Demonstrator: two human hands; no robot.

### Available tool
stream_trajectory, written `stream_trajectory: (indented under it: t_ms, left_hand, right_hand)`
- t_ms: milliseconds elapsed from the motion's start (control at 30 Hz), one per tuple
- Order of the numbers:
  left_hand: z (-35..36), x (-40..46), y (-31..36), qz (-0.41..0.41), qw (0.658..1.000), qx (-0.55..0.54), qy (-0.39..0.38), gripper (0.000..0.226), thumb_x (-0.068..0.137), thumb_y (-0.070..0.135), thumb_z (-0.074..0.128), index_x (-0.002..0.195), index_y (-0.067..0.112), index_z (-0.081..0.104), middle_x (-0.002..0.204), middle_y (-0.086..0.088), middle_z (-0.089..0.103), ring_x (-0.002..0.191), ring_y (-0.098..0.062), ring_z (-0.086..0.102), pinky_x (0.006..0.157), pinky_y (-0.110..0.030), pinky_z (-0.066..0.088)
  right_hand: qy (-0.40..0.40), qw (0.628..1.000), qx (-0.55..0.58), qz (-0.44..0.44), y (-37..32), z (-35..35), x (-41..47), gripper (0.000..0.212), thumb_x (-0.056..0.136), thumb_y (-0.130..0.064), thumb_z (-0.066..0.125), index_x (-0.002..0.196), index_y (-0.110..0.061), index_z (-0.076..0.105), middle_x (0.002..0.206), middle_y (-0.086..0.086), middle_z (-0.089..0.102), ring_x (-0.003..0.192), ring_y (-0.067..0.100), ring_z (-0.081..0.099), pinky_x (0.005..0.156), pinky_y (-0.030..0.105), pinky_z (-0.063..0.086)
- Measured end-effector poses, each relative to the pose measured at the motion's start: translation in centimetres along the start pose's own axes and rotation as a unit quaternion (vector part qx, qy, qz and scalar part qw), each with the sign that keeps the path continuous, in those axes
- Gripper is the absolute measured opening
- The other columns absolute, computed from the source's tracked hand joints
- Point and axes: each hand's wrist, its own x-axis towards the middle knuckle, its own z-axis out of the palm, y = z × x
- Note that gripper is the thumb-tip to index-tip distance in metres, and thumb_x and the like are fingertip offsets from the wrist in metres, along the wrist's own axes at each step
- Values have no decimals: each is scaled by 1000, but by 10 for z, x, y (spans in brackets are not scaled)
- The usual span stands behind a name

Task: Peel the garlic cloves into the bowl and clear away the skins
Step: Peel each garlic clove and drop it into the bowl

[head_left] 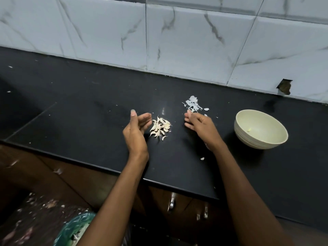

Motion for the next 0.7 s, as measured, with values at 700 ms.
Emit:
stream_trajectory:
  t_ms: [700]
  left_hand:
    - [2,2,-10,-29,995,93,-11,39,107,26,55,86,2,77,86,-14,77,83,-22,72,87,-39,60]
  right_hand:
    - [-61,933,-322,-149,-2,44,7,19,89,-19,82,108,-19,81,98,1,62,75,7,59,80,22,47]
